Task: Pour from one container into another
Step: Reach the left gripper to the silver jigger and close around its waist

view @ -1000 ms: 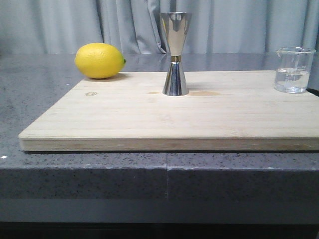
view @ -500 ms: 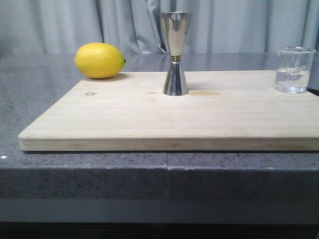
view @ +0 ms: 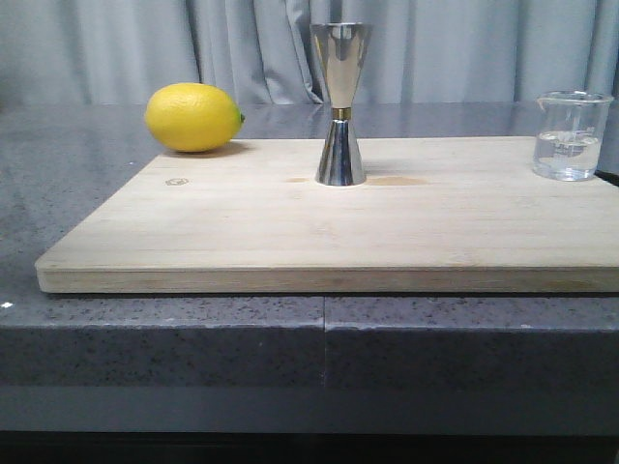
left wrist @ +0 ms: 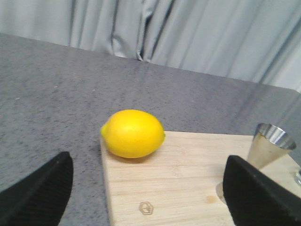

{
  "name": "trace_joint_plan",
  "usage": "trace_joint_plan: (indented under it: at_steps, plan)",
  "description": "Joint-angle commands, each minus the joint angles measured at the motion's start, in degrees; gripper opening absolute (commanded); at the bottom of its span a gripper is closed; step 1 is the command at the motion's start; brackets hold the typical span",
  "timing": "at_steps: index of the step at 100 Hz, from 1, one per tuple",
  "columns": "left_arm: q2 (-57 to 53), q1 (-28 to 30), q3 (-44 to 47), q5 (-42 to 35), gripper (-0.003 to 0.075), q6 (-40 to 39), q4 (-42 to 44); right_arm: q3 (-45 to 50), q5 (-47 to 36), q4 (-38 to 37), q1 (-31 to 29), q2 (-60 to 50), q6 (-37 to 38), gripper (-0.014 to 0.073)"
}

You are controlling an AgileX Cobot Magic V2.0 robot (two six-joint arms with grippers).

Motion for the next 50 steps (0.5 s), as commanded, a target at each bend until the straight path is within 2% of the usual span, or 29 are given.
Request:
trace_joint_plan:
  at_steps: [1, 15, 50]
  plan:
    - [3.2, -5.1, -2.1, -8.9, 0.0607, 0.2, 4.8, -2.2, -5.1, -0.2, -0.3, 1.0, -0.2, 0.0425]
    - [10.9, -9.9, -3.1, -11.2, 0.0606, 0.2, 11.4, -2.2, -5.1, -0.2, -0.3, 1.1, -0.2, 0.0425]
    - [25.9, -10.0, -11.1, -11.6, 0.0606, -0.2, 22.5, -2.2, -2.3, -0.2, -0.3, 1.1, -0.2, 0.0425]
